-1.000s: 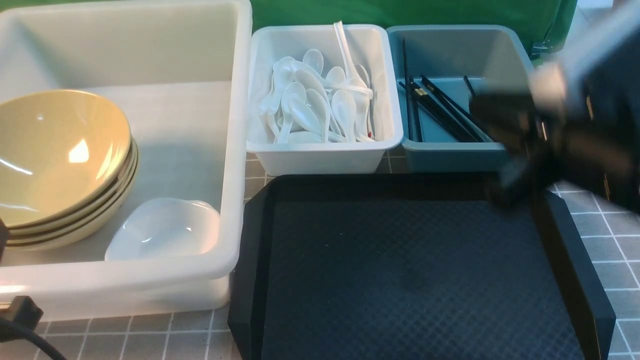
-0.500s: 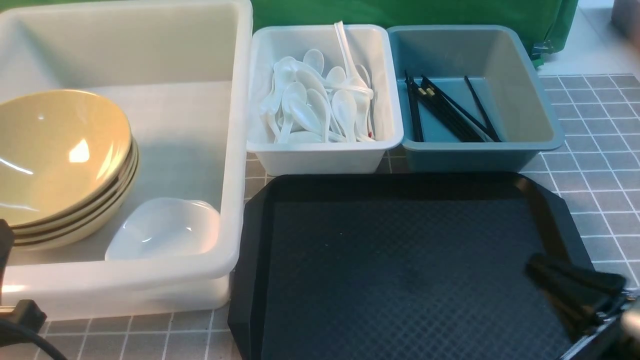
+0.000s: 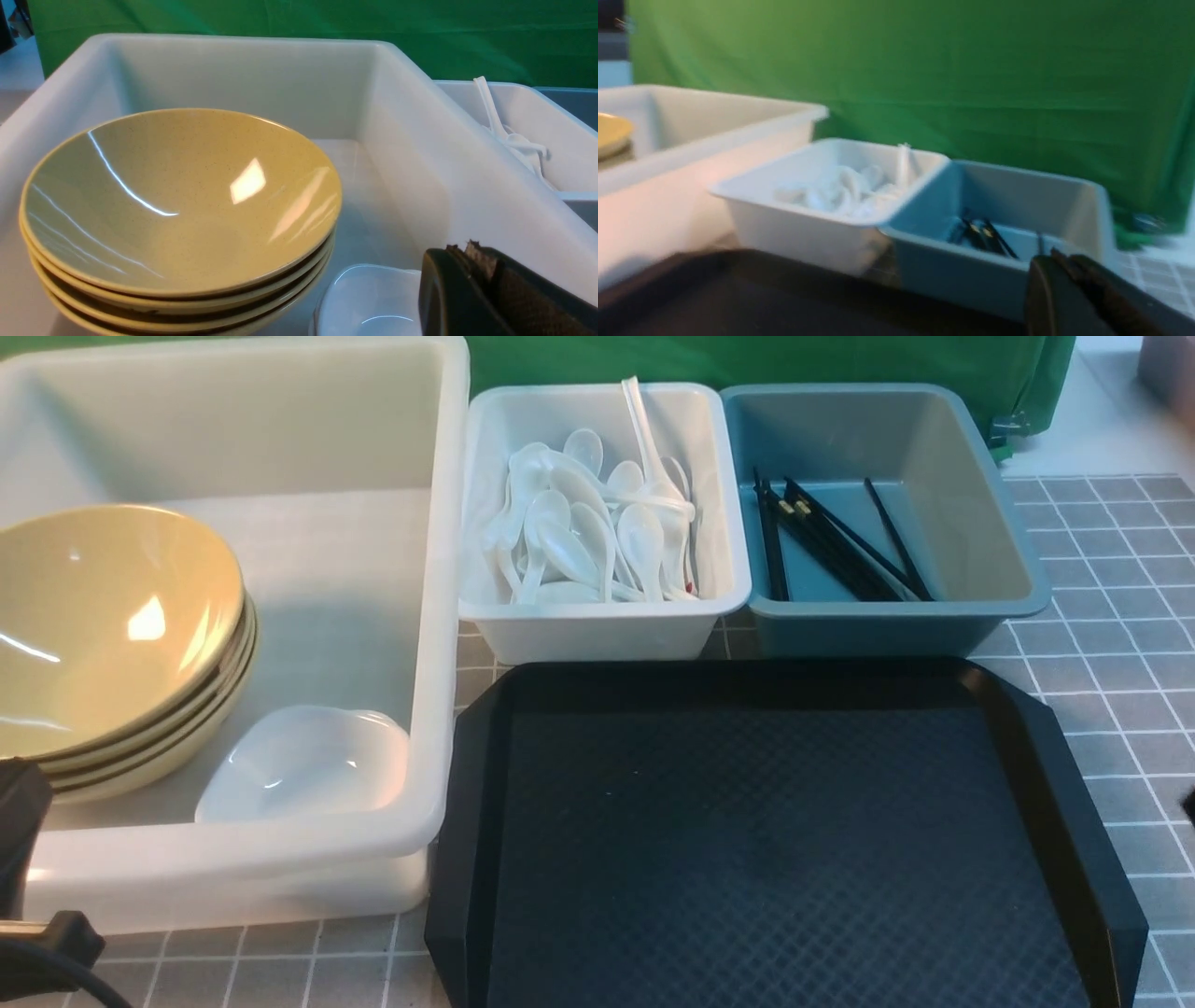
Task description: On grey table put chopsticks spoon bowls plates into blue grey white boxes.
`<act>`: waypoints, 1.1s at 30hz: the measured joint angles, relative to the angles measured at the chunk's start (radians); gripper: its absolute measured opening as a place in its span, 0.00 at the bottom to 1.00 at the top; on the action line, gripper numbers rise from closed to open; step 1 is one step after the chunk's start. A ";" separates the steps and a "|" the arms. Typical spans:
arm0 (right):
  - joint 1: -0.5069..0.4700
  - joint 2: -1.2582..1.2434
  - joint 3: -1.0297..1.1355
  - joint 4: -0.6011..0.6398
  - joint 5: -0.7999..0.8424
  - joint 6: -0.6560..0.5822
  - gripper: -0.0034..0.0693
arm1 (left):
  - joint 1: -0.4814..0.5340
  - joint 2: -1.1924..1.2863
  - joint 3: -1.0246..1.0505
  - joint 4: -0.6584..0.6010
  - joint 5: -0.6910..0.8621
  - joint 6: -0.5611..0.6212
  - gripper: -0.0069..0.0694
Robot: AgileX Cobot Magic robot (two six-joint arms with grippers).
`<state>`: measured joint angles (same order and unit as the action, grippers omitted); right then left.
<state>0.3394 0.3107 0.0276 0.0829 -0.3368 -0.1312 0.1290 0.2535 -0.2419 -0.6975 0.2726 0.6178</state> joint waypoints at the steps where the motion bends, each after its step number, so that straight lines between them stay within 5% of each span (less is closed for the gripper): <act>1: -0.020 -0.035 0.000 0.000 0.061 -0.010 0.11 | 0.000 0.000 0.000 0.001 0.002 -0.001 0.08; 12: -0.464 -0.322 0.000 -0.002 0.580 -0.039 0.11 | 0.000 0.000 0.001 0.002 0.024 -0.001 0.08; 33: -0.431 -0.322 0.000 -0.004 0.653 -0.039 0.12 | 0.000 0.000 0.001 0.002 0.045 -0.004 0.08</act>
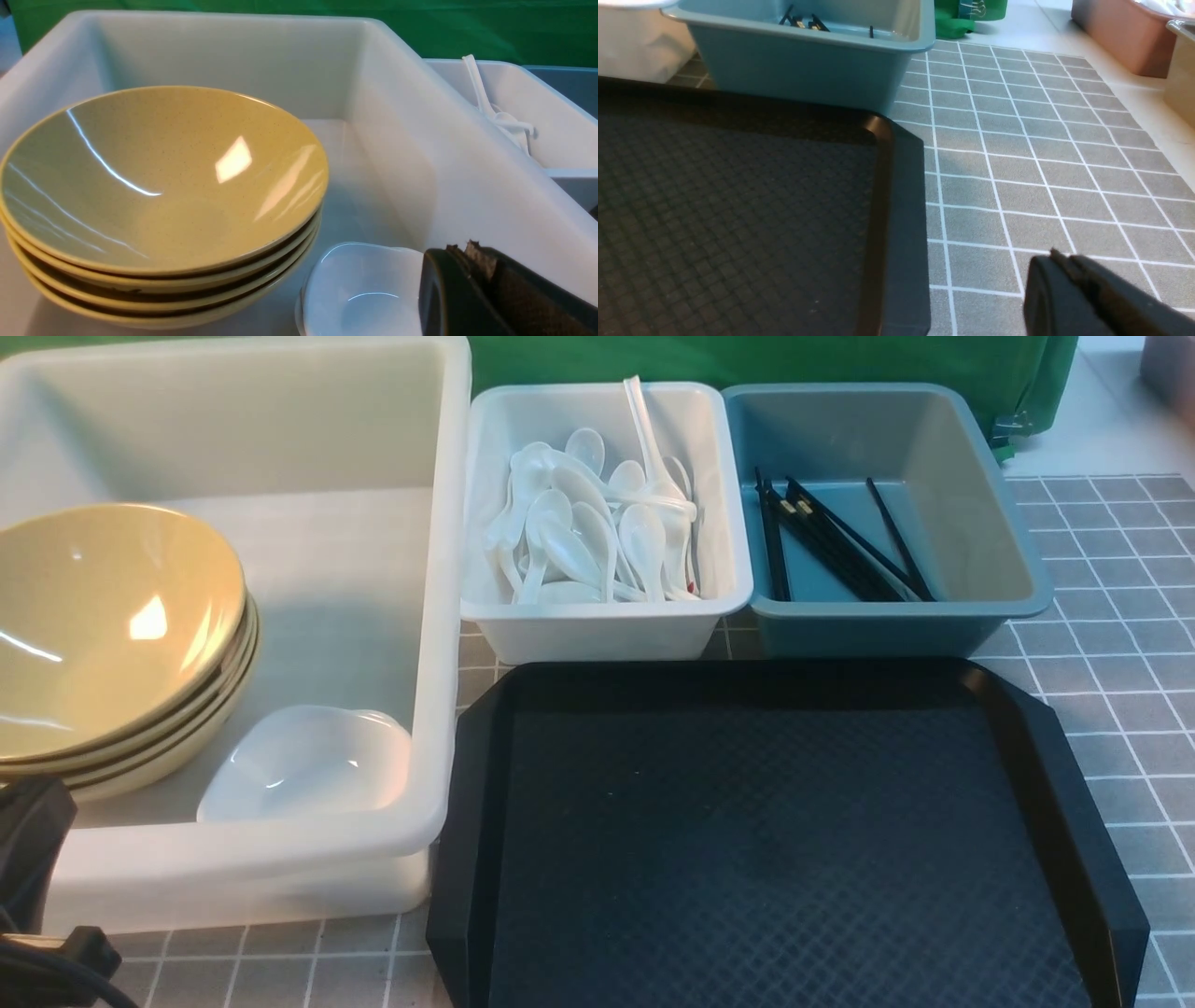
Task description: On grey table put chopsticks spoon bowls plates into blue grey white boxes.
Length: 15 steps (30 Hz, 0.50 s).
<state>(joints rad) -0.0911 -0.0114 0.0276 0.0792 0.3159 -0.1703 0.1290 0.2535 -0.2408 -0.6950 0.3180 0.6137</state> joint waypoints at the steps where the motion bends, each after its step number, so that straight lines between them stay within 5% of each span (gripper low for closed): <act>1: 0.000 0.000 0.000 0.000 0.000 0.000 0.13 | 0.000 0.000 0.000 0.000 0.000 0.000 0.08; 15: 0.000 0.000 0.000 0.000 0.001 0.000 0.14 | -0.180 -0.162 0.136 0.061 -0.045 -0.046 0.08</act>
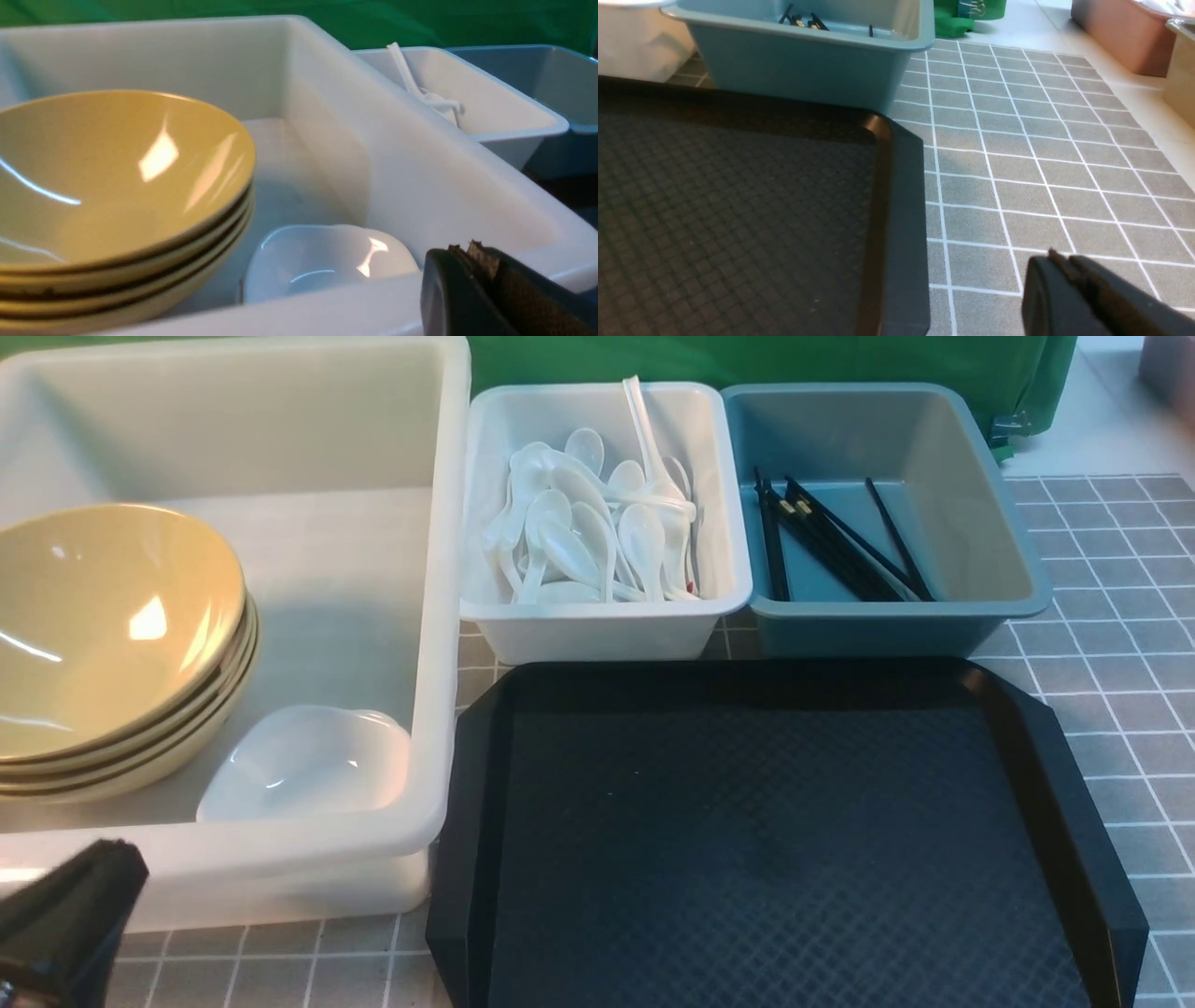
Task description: On grey table put chopsticks spoon bowls plates into blue grey white boxes.
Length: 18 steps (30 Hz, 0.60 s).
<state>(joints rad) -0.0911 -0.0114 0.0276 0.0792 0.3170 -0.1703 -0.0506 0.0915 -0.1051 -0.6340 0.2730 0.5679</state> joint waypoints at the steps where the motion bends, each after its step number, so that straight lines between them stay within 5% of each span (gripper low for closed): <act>1: 0.000 0.000 0.000 0.000 0.000 0.000 0.15 | -0.002 -0.021 0.024 0.022 -0.012 -0.040 0.08; 9: 0.000 0.000 0.000 0.000 0.000 0.000 0.15 | 0.071 -0.102 0.130 0.504 0.014 -0.550 0.08; 18: 0.000 0.000 0.000 0.000 0.002 0.000 0.16 | 0.069 -0.105 0.130 0.542 0.043 -0.436 0.08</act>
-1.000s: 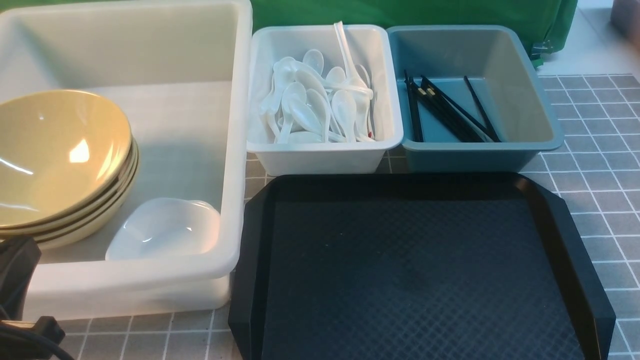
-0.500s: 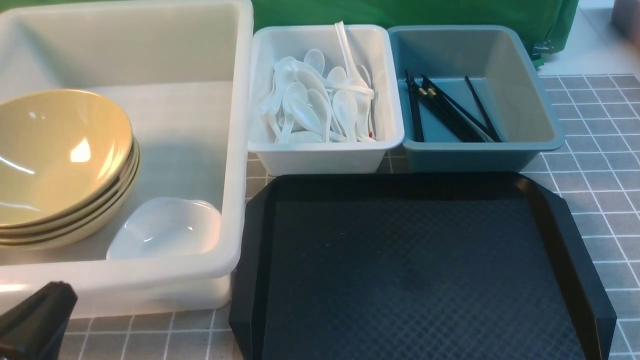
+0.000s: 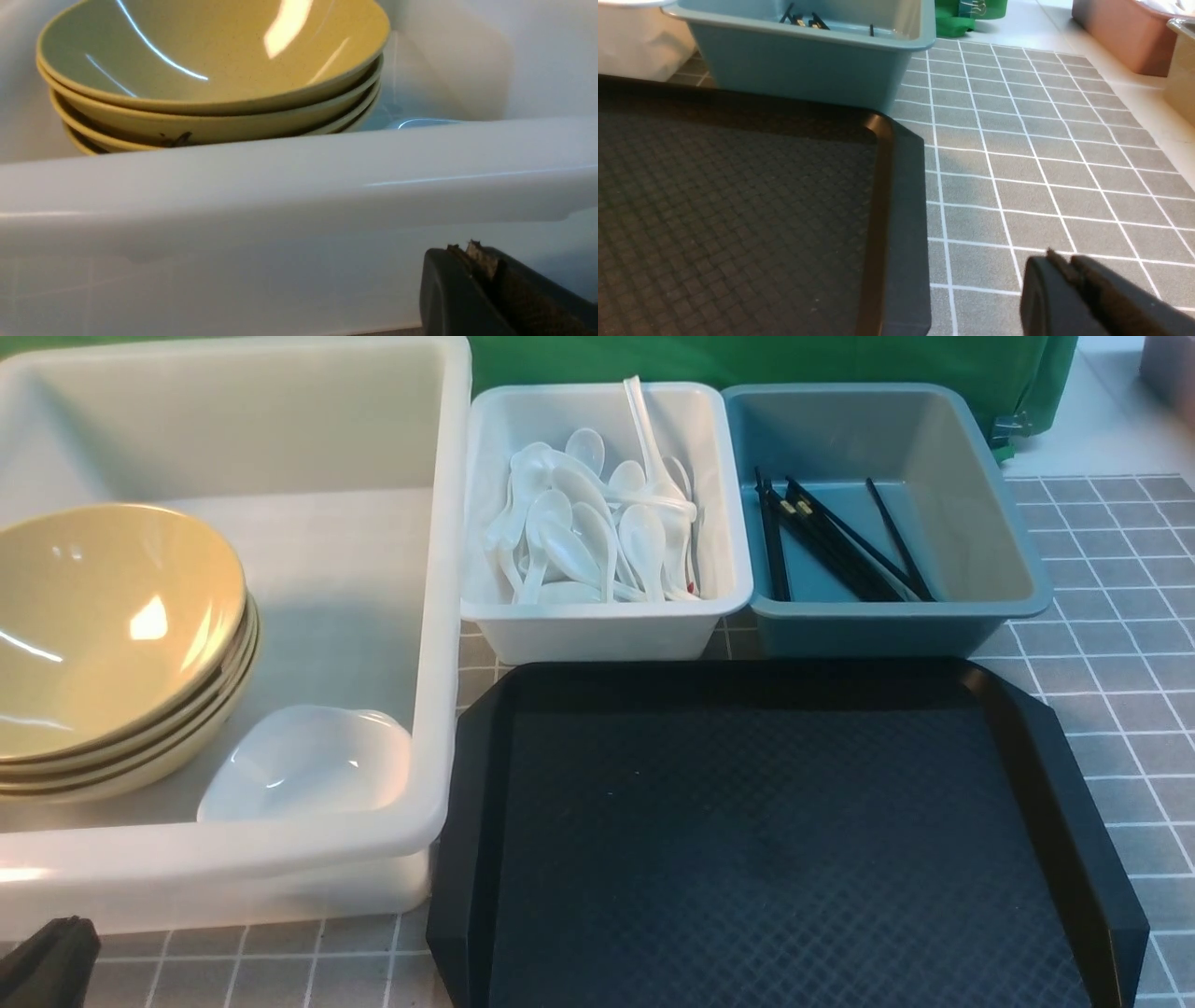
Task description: On grey table put chopsticks spoon bowls plates into blue grey white boxes.
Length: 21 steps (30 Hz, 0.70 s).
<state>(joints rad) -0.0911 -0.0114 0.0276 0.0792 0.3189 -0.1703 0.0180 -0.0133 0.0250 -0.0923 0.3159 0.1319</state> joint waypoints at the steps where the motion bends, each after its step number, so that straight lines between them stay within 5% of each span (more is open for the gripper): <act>1: 0.000 0.000 0.000 0.000 0.000 0.000 0.16 | 0.000 0.000 0.000 -0.001 0.000 0.006 0.08; 21: 0.000 0.000 0.000 0.000 0.000 0.000 0.19 | 0.000 0.000 0.000 -0.007 0.000 0.035 0.08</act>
<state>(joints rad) -0.0911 -0.0114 0.0276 0.0792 0.3189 -0.1703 0.0180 -0.0133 0.0250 -0.0990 0.3159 0.1673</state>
